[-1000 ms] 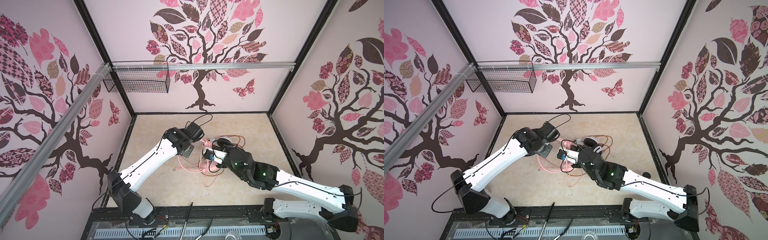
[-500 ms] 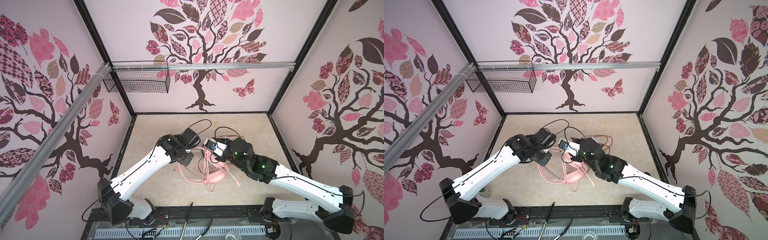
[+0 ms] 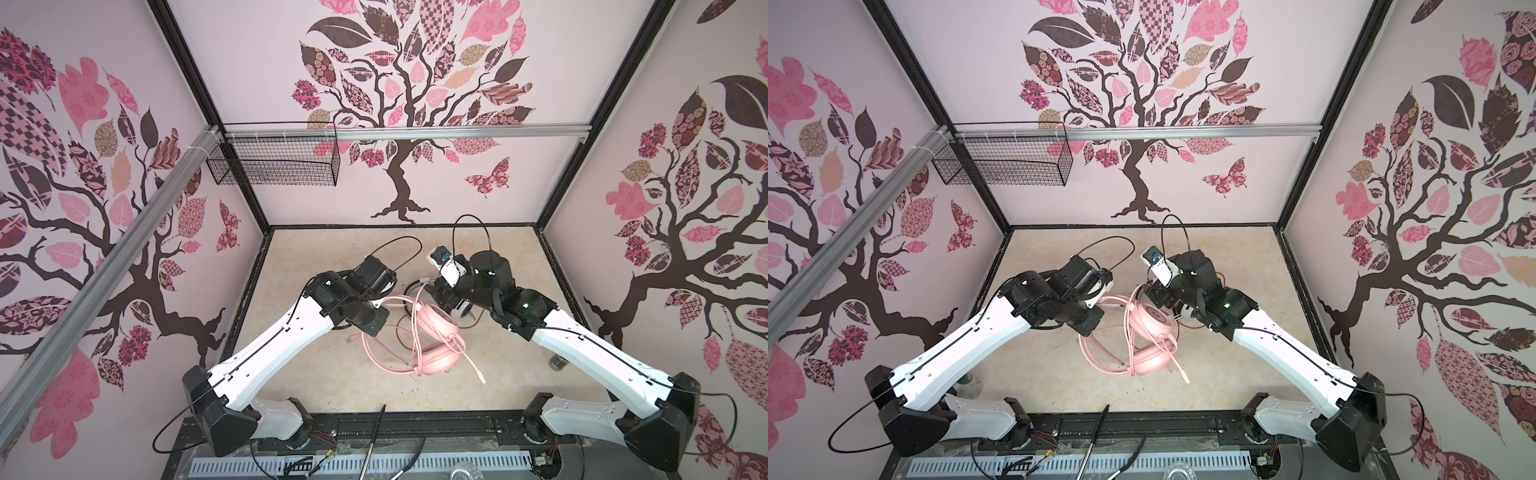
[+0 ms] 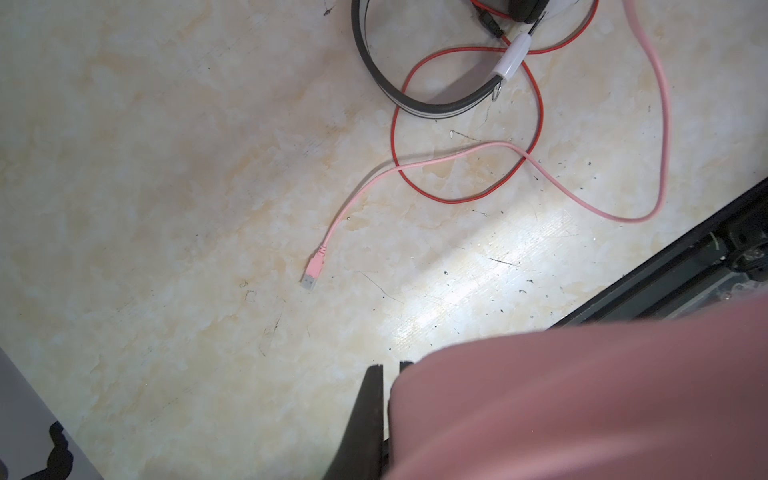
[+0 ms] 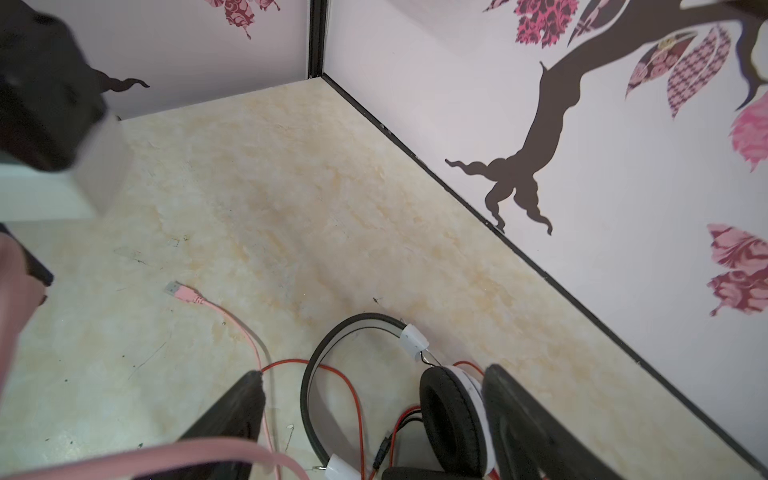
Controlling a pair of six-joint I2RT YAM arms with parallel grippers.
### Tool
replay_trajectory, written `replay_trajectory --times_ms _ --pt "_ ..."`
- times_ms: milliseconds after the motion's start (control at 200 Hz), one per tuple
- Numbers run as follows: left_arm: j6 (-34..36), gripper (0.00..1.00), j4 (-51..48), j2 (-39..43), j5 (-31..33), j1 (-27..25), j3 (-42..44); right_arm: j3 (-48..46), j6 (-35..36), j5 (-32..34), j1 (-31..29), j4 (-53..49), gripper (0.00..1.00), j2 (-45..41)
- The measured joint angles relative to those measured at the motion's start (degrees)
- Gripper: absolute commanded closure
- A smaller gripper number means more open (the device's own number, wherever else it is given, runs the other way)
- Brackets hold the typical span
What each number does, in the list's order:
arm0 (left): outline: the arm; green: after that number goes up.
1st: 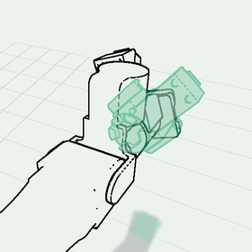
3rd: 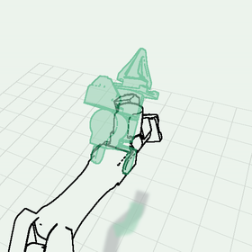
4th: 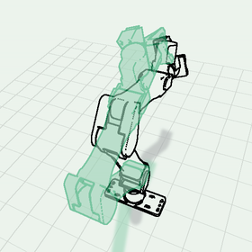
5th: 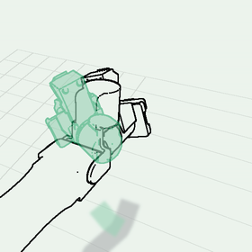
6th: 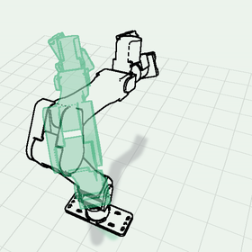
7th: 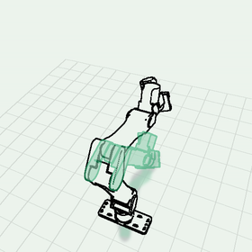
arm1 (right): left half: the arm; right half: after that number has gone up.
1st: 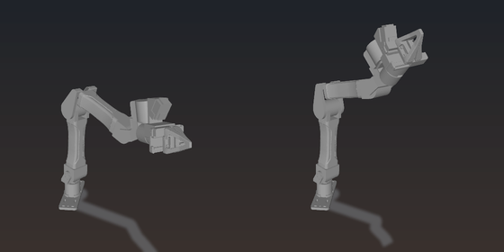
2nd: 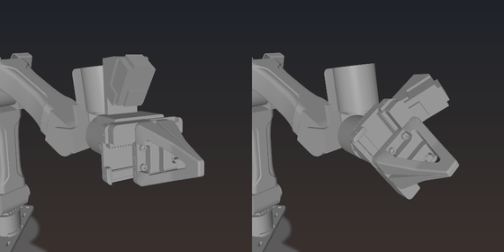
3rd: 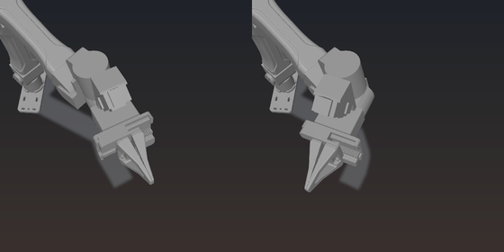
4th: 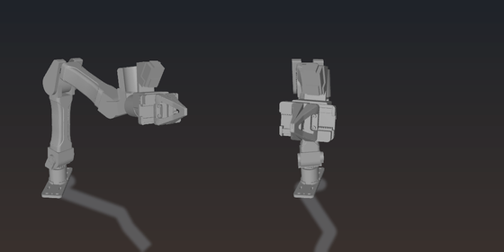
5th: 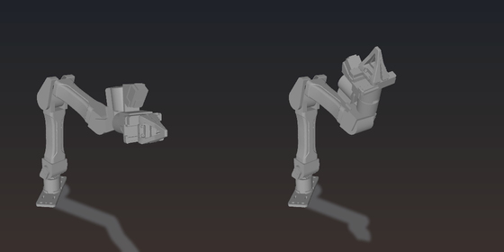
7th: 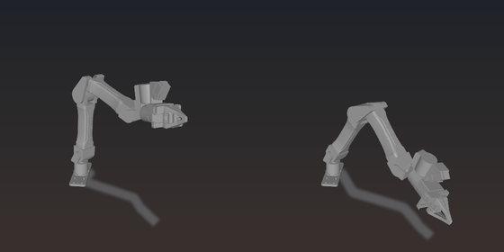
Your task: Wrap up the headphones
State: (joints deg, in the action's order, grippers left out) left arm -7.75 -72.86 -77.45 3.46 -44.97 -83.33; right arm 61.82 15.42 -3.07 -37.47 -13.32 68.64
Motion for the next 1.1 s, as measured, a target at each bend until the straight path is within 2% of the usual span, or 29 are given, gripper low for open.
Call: replay_trajectory --times_ms 135,325,445,570,835,1000,1100 --pt "-0.44 1.0 1.68 1.57 -4.24 1.09 -0.02 -6.36 -6.32 -8.28 5.09 2.82 0.15 -0.09" --pt "-1.95 1.0 3.61 3.13 -12.7 6.1 -0.13 -14.45 -14.64 -19.3 5.29 10.36 0.17 1.22" --pt "-3.98 1.0 3.72 3.23 -14.21 8.92 -1.79 -17.16 -19.67 -24.87 5.25 17.03 0.23 3.67" --pt "-6.16 1.0 3.82 3.23 -14.21 12.04 -4.68 -20.41 -24.11 -29.2 5.25 22.58 0.25 5.16" --pt "-9.79 1.0 3.93 3.26 -15.04 24.35 -5.95 -28.09 -27.67 -33.2 5.03 28.13 0.25 4.46" --pt "-10.27 1.0 2.97 2.75 -13.57 25.44 -8.68 -34.77 -28.02 -33.7 4.63 30.12 0.25 -3.04" --pt "-10.29 1.0 2.91 2.6 -13.09 25.44 -9.4 -35.65 -26.38 -30.99 1.01 30.29 0.25 -10.8"
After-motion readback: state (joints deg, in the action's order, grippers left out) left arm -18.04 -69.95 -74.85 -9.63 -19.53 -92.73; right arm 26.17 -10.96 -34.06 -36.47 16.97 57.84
